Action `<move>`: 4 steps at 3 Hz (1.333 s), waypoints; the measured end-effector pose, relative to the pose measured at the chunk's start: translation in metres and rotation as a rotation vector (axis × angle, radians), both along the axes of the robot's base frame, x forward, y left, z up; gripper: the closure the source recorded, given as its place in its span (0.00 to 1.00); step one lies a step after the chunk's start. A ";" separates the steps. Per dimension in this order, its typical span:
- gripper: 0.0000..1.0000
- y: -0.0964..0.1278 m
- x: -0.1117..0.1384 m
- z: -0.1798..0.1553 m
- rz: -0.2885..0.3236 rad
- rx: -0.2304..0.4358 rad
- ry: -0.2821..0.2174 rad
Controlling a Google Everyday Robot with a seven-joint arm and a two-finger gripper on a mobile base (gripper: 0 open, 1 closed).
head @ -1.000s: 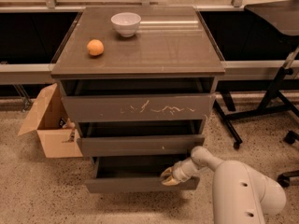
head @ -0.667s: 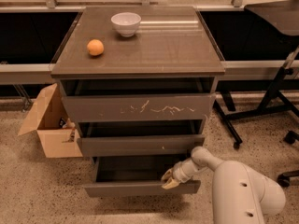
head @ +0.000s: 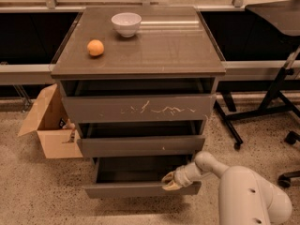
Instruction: Open bottom drawer
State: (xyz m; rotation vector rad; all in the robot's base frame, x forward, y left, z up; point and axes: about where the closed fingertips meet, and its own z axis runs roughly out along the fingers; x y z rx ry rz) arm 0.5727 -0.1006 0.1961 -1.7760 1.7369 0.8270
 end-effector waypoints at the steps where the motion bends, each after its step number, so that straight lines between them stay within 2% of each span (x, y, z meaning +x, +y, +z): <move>1: 1.00 0.001 -0.016 0.001 -0.016 0.038 0.010; 3: 1.00 0.000 -0.033 -0.001 -0.014 0.099 0.051; 4: 1.00 0.001 -0.035 -0.003 0.013 0.121 0.073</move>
Offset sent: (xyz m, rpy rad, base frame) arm -0.0359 -0.0061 0.0034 0.1008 0.0401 -0.0340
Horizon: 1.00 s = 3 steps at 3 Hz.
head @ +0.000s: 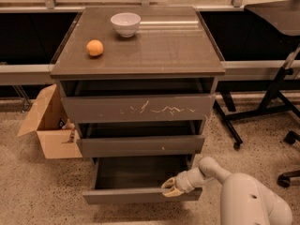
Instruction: Open bottom drawer
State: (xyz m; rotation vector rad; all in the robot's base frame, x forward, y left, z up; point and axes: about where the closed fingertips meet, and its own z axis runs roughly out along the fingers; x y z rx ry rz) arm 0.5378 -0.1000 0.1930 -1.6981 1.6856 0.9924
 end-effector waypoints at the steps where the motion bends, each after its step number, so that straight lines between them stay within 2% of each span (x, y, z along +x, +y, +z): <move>1: 0.98 -0.001 0.000 0.000 0.014 0.006 0.007; 3: 0.52 -0.001 0.000 0.000 0.014 0.006 0.007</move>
Offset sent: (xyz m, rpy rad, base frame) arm 0.0002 -0.0007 0.0004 0.0057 0.0070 0.0141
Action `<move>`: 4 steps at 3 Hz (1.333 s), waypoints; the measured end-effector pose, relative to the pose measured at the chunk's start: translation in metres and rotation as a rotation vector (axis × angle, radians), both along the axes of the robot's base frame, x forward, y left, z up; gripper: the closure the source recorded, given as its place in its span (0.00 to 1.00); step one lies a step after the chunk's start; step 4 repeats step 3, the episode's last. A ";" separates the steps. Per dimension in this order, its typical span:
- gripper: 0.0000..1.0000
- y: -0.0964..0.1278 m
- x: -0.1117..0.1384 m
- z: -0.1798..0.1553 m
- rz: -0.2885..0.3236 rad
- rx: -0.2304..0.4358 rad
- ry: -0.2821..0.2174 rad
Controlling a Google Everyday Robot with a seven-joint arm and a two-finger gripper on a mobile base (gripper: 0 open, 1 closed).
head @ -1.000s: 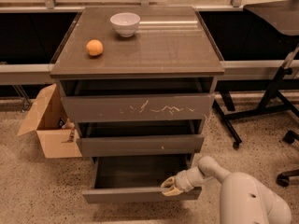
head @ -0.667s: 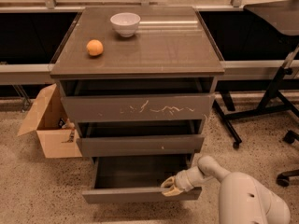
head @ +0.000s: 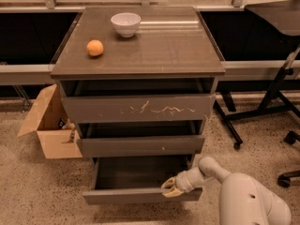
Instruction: Open bottom drawer
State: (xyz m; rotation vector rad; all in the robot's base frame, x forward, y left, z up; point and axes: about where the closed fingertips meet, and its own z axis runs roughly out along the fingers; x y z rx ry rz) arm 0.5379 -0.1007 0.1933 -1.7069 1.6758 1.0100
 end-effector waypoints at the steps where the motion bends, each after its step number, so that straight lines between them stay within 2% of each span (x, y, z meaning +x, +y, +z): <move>1: 0.29 0.000 0.000 0.000 0.000 0.000 0.000; 2: 0.05 0.000 0.000 0.000 0.000 0.000 0.000; 3: 0.00 0.004 0.008 -0.010 0.001 0.002 0.000; 4: 0.00 0.004 0.008 -0.010 0.001 0.002 0.000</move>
Offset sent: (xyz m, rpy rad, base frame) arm 0.0000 0.0000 0.0000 0.0000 0.0000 0.0000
